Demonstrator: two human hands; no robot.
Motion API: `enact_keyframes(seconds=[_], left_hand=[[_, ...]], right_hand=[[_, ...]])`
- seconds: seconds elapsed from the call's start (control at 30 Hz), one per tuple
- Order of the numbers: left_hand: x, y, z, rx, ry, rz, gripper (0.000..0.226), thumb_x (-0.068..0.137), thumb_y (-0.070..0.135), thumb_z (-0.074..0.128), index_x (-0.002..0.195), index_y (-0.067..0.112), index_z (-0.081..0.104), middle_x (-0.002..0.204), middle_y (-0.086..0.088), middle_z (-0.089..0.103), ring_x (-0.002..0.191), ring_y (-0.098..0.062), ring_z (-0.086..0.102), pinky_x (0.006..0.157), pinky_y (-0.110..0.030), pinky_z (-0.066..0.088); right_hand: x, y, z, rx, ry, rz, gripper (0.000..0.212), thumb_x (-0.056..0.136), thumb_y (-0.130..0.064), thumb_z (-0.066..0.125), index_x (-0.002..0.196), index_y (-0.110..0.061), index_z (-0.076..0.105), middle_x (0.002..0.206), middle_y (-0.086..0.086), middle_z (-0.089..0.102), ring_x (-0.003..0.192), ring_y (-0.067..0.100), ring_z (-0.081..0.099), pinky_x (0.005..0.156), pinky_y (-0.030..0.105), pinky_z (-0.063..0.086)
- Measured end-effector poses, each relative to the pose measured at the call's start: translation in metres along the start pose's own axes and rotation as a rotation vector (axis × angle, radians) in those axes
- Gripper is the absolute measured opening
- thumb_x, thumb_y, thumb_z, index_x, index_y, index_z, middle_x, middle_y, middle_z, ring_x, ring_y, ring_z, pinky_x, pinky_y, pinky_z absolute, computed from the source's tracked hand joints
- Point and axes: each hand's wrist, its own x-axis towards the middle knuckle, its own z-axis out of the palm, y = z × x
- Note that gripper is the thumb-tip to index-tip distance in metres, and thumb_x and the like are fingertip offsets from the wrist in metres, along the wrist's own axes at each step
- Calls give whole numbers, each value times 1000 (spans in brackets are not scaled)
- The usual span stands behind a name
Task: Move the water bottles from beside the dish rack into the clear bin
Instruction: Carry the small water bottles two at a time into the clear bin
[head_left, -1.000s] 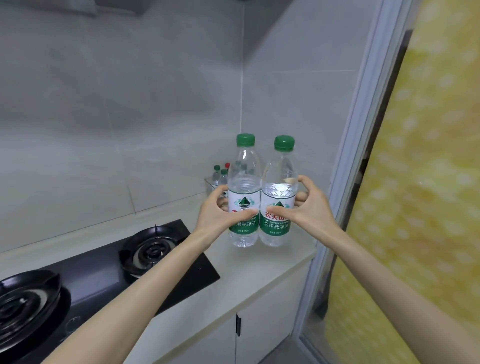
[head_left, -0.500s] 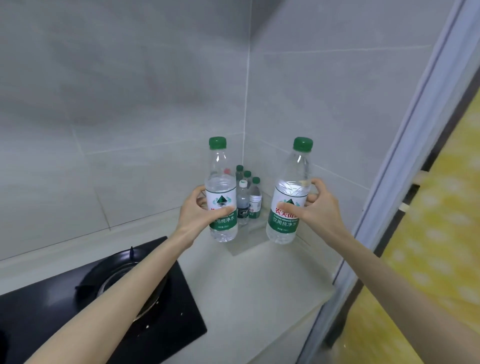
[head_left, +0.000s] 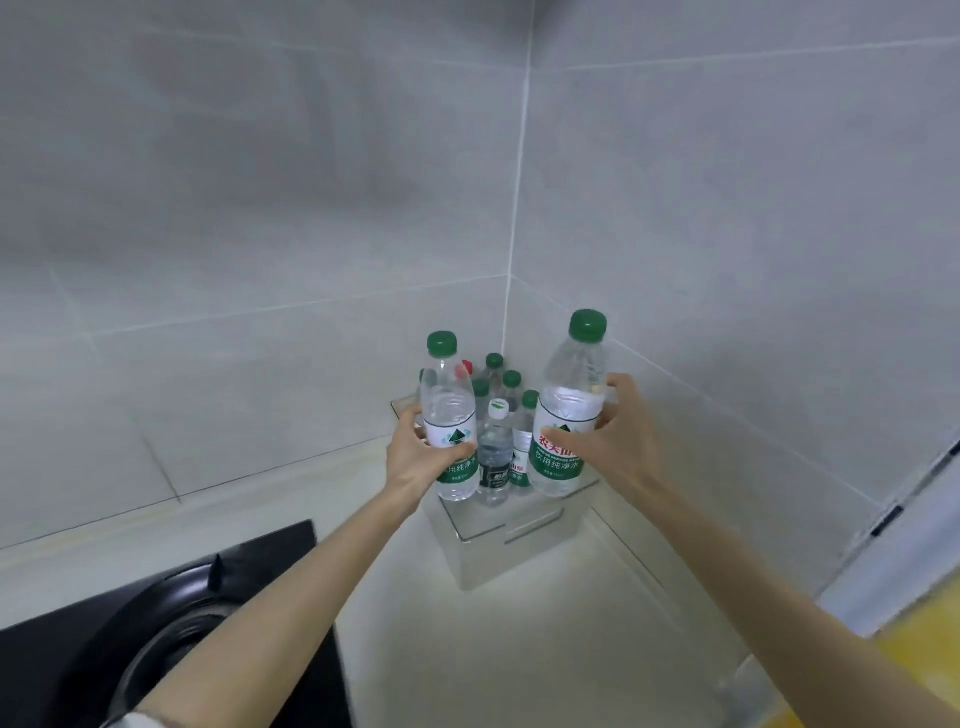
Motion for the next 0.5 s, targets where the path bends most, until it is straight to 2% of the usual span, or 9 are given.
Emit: enact_keyframes(seconds=[0.03,0.17,0.3,0.5], left_hand=[[8,-5,6,9,5,-20,75,56,17,91,118,21,48,107,-5,66,95,-20,64,86,-36,54],[37,-23,34,65,58,-92,79,53,18,91,117,22,46,107,-4,65,98,-23,64,89,-41,54],[53,-41,56,116,142,-174,79,53,21,91,117,21,45,109,-3,66,101,-26,63,91,-42,52],[58,-56,79,178,205,-264,82,60,16,88,127,16,41,116,-7,63,107,-29,60,90,-36,49]], right_hand=[[8,6,4,-11,-9,16,68,58,-11,90,105,-29,44,83,-12,68,75,1,67,70,27,58],[41,32,17,-65,-62,60,70,55,-15,90,106,-30,45,85,-14,67,80,1,66,75,29,57],[66,63,30,-64,-87,110,64,49,-17,88,95,-35,47,85,-11,70,81,9,69,78,41,59],[83,98,44,-88,-95,149,66,44,-20,87,97,-31,49,87,-8,70,80,12,69,75,38,58]])
